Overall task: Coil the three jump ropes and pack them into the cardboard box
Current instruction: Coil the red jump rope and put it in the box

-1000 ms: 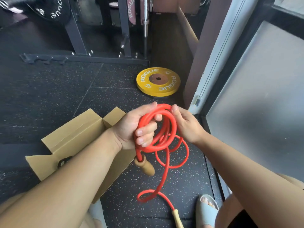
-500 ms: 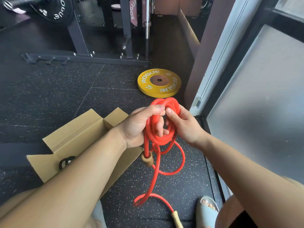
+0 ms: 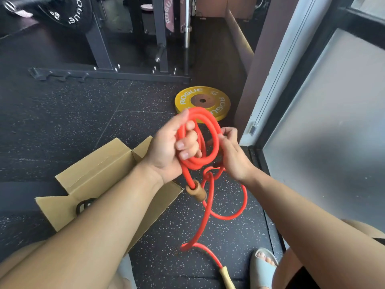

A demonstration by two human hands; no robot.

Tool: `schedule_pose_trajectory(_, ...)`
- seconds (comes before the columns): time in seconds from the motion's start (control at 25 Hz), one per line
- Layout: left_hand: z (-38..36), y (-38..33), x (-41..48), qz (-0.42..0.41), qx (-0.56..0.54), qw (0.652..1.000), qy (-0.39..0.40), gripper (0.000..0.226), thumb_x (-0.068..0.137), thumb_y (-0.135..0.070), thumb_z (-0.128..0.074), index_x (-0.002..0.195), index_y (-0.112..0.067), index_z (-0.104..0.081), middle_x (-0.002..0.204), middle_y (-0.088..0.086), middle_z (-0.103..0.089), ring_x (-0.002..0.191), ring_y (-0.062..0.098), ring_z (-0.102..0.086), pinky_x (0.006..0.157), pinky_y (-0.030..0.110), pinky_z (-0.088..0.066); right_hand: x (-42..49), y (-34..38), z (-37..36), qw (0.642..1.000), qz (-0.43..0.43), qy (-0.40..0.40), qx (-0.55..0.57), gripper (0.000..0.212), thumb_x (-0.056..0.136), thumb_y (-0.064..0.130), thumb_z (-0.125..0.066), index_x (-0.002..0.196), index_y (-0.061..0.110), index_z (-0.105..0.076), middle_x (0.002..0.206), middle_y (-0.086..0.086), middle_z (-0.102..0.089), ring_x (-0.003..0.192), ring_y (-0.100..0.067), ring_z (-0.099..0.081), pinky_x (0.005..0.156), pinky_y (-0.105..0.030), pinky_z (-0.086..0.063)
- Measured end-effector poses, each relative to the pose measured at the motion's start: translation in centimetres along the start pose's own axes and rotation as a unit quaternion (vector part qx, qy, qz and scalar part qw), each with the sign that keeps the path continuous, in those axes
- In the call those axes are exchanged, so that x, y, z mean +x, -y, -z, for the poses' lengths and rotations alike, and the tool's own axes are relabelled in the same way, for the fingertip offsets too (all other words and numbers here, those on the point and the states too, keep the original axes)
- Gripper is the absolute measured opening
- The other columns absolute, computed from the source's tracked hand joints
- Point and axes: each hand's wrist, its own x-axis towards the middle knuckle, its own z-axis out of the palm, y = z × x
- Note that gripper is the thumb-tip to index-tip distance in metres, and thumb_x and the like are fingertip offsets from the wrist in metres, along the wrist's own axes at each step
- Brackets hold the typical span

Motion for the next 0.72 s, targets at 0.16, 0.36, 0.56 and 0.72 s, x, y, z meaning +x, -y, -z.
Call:
schedule_pose_trajectory(0.16,1.3,-1.5,0.3,-0.058,-0.089,0.994,0.001,0.024,0.095,-0.038,-0.042,0.082,-0.019,-0.047,0.045,-0.01,-0.033,0.038,0.007,-0.033,0.062,0.029,-0.044,-1.1,-1.6,-1.3,0.984,0.036,0.074,-0.158,0.037,0.1,0.006,-0.041,0.133,0.021,-0.036,0.088,-0.02,-0.065,0.072,-0.034,-0.064,0.068,-0.048,-0.055)
schedule_pose_trajectory(0.36,0.4,-0.3,0.9,-0.115,0.058,0.986,-0.104,0.025,0.101,-0.017,-0.042,0.076,-0.015,-0.044,0.052,-0.004,-0.039,0.044,0.013,-0.038,0.059,0.031,-0.042,0.0,-1.8,-1.6,0.914,0.088,0.08,-0.388,0.049,0.101,0.009,-0.04,0.15,0.017,-0.039,0.099,-0.007,-0.057,0.086,-0.028,-0.055,0.074,-0.039,-0.044)
schedule_pose_trajectory(0.56,1.3,0.5,1.1,-0.164,0.279,0.939,-0.117,0.038,0.102,-0.017,-0.047,0.065,-0.008,-0.05,0.052,0.003,-0.053,0.047,0.027,-0.049,0.056,0.037,-0.045,-1.2,0.1,-1.8,0.868,0.128,0.093,-0.47,0.02,0.1,0.021,-0.045,0.114,0.017,-0.058,0.087,0.0,-0.047,0.079,-0.03,-0.059,0.072,-0.047,-0.054)
schedule_pose_trajectory(0.72,1.5,1.0,1.0,-0.153,0.452,0.868,-0.135,0.049,0.1,-0.023,-0.053,0.052,-0.018,-0.06,0.052,0.004,-0.067,0.057,0.026,-0.065,0.065,0.03,-0.052,-2.9,1.8,-2.5,0.835,0.152,0.135,-0.512,0.012,0.099,0.015,-0.046,0.1,0.016,-0.058,0.088,-0.001,-0.049,0.08,-0.032,-0.061,0.065,-0.042,-0.052)
